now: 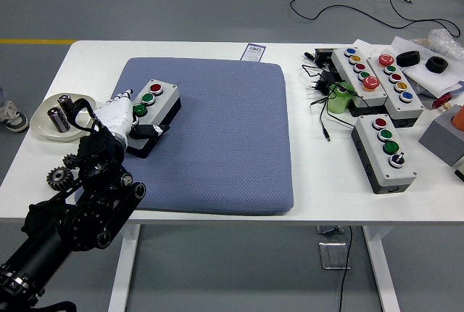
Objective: Pick up the button,place it on the desk,press the button,press the button
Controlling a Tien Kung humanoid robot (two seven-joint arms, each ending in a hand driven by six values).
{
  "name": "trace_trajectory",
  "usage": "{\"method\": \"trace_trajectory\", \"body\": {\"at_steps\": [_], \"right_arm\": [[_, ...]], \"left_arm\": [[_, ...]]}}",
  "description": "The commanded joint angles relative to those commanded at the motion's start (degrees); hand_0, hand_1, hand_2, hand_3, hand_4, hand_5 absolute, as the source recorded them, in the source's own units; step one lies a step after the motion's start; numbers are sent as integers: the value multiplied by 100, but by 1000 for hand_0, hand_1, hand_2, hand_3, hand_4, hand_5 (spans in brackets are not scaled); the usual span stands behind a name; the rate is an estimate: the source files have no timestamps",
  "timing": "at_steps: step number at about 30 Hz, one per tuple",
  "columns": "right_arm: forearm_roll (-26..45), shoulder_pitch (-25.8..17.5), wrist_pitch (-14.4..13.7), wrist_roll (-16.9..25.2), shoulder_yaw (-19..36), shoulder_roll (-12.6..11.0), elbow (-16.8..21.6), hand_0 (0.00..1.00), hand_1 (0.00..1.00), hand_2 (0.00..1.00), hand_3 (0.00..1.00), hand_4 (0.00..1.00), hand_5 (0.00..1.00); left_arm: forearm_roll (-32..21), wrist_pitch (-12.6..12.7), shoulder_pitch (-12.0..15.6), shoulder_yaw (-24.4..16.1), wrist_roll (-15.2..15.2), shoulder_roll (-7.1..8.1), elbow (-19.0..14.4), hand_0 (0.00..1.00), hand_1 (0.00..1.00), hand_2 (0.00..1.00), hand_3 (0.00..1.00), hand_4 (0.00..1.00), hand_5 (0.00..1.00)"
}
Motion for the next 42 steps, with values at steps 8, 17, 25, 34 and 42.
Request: {"method": "trace_trajectory", "body": {"at_steps": [8,17,25,34,42], "right_arm": [[25,1,-3,-4,-22,0,0,673,658,674,624,310,173],[11,-2,-1,-5,-8,-8,0,673,658,674,624,310,173],[45,7,-7,-9,-35,-9,0,673,658,674,624,310,173],[32,7,-8,-16,-6,-2,0,673,658,674,624,310,173],[8,3,-5,-22,21,-2,0,673,658,674,624,310,173]], "left_arm": [[0,-350,-147,12,0,0,118,476,704,930,840,938,490],[0,-678,-286,219,0,0,255,415,392,409,461,531,2],[0,-536,-344,321,0,42,462,249,228,266,316,278,2],[0,63,-362,455,-400,261,489,213,218,261,298,302,2],[0,403,-495,520,-2061,495,933,148,174,216,254,317,2]]}}
